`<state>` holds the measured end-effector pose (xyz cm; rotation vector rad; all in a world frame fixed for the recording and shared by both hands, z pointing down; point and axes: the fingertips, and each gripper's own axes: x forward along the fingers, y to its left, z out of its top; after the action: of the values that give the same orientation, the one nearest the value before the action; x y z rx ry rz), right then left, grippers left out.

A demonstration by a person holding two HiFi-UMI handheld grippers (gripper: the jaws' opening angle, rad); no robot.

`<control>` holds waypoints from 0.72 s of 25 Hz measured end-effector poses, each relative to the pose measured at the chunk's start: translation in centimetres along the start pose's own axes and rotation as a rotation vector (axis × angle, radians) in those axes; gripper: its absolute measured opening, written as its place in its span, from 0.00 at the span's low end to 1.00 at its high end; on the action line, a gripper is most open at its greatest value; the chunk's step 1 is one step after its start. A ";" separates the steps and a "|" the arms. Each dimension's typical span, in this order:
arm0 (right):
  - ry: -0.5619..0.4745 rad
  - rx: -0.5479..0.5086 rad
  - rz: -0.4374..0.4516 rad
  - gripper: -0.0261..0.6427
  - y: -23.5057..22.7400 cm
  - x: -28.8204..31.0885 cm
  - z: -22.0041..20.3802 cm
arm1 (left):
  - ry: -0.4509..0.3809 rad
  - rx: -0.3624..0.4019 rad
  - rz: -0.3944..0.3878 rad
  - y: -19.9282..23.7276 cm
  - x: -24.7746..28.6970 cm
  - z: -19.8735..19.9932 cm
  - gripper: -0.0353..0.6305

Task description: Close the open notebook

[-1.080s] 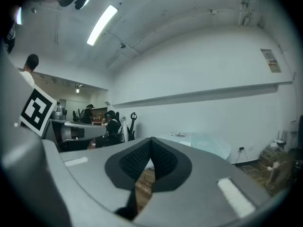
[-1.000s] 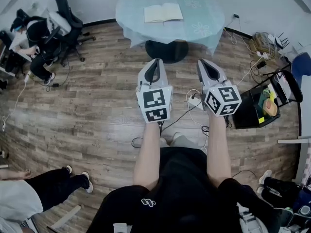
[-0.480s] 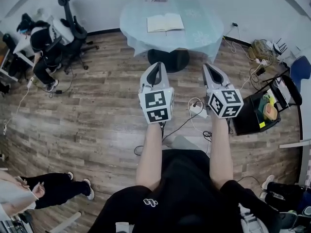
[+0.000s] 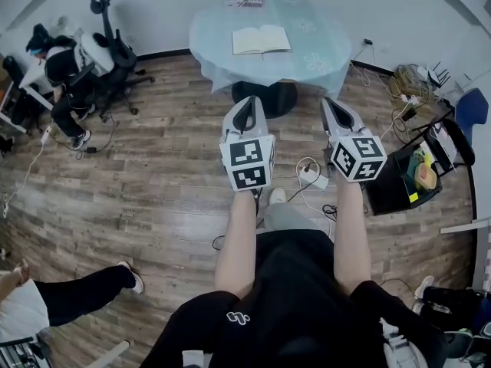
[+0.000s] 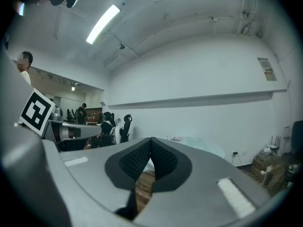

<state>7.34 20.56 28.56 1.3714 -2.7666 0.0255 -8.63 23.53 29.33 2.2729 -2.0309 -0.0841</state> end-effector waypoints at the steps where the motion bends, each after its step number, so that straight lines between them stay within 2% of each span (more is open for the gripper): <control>1: -0.003 -0.001 0.002 0.05 0.0 0.3 0.1 | -0.002 0.000 0.000 0.2 0.2 0.0 0.06; 11: -0.063 -0.037 0.061 0.05 0.2 6.0 2.2 | -0.048 0.015 0.035 4.1 3.7 1.0 0.06; 18: -0.084 0.020 0.044 0.05 -4.3 11.1 1.1 | -0.018 0.052 0.038 5.4 9.9 0.1 0.06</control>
<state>3.99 9.09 28.02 1.3458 -2.8728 -0.0024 -12.89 13.07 29.99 2.2709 -2.1083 -0.0494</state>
